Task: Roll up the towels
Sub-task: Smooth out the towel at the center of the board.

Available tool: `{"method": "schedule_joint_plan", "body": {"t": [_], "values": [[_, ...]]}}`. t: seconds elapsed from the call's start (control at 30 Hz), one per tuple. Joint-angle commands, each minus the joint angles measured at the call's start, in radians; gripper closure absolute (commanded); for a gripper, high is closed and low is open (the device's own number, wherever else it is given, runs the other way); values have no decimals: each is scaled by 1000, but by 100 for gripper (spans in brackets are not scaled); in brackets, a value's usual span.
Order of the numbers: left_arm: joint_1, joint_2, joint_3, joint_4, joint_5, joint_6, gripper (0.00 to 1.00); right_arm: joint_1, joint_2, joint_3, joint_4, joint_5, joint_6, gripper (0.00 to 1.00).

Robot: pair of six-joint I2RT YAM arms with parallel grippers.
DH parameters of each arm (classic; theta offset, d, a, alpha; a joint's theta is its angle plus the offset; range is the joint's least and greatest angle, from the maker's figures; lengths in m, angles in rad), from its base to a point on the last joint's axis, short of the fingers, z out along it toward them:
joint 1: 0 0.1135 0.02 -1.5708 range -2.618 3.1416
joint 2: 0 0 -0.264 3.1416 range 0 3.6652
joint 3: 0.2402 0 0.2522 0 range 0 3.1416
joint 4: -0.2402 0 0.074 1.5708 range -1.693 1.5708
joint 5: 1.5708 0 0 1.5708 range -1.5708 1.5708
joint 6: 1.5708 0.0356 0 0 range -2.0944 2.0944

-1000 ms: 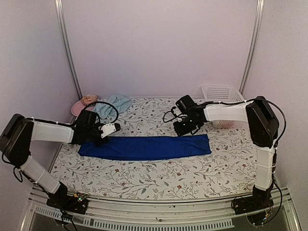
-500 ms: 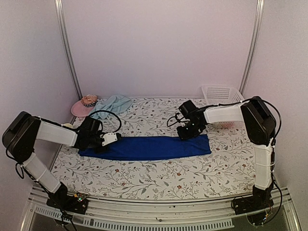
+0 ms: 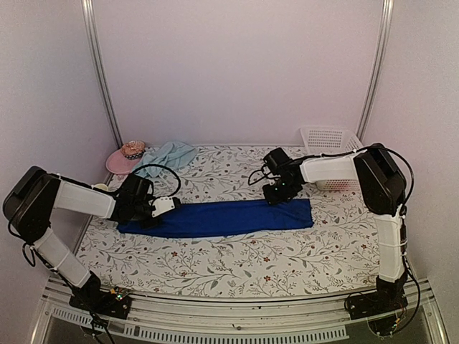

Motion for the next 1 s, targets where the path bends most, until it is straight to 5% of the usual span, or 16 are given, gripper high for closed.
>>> {"method": "schedule_joint_plan", "body": {"t": [0.0, 0.1, 0.3, 0.4, 0.7, 0.97], "values": [[-5, 23, -17, -94, -44, -16, 54, -23, 76, 11, -67, 126, 11, 96], [-5, 13, -4, -115, -26, -25, 48, -22, 64, 25, -71, 111, 13, 94], [-5, -21, 44, -135, -24, -43, 21, -23, -66, -24, -79, 50, 16, 54], [-5, -50, 68, -153, -1, -50, 13, -24, -191, -99, -76, 24, 19, 42], [-26, -155, 36, -160, 101, -42, 5, -68, -520, -423, -10, -19, 146, 35], [-37, -259, -25, -153, 115, -66, 3, -135, -614, -598, 78, -86, 256, 34]]}}
